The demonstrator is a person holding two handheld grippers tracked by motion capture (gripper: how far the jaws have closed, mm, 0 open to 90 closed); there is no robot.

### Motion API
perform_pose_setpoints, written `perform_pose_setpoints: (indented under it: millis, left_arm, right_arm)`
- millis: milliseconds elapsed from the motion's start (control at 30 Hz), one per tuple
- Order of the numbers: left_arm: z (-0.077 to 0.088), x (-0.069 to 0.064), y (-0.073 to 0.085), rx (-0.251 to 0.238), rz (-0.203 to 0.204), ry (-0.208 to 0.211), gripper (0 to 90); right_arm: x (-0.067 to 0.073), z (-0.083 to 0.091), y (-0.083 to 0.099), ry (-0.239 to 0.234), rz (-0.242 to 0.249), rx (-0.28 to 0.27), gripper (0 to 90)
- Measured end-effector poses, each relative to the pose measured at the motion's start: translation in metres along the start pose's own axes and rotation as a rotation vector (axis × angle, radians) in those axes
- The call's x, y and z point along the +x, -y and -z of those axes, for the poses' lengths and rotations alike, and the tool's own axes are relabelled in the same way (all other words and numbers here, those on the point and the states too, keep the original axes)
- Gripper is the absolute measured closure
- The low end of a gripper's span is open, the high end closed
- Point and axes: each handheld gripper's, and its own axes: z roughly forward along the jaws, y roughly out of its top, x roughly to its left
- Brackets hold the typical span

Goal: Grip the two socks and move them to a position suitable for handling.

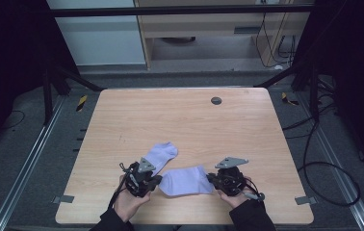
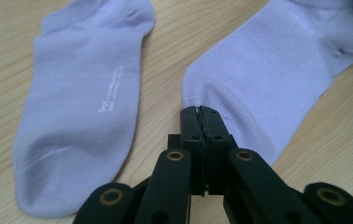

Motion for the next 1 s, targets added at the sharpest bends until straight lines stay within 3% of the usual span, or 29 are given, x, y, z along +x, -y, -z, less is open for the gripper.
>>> perform_pose_setpoints:
  millis: [233, 467, 633, 867, 1000]
  left_arm:
    - [-0.007, 0.007, 0.01, 0.036, 0.019, -0.008, 88.7]
    - [-0.015, 0.004, 0.012, 0.063, -0.006, -0.015, 87.9]
    - [-0.017, 0.006, 0.015, 0.057, 0.007, -0.024, 80.4]
    - [-0.001, 0.015, 0.014, -0.032, 0.047, -0.052, 65.2]
    - [0.015, 0.026, 0.012, -0.096, 0.076, -0.084, 56.0]
  right_arm:
    - [0.003, -0.01, 0.003, -0.013, 0.0, 0.024, 85.9]
    - [0.001, -0.015, 0.009, -0.005, -0.007, 0.051, 85.4]
    - [0.001, -0.017, 0.012, 0.0, -0.002, 0.067, 82.6]
    - [-0.002, -0.013, 0.012, 0.018, -0.022, 0.031, 72.6]
    - [-0.008, -0.006, 0.009, 0.031, -0.05, -0.039, 64.6]
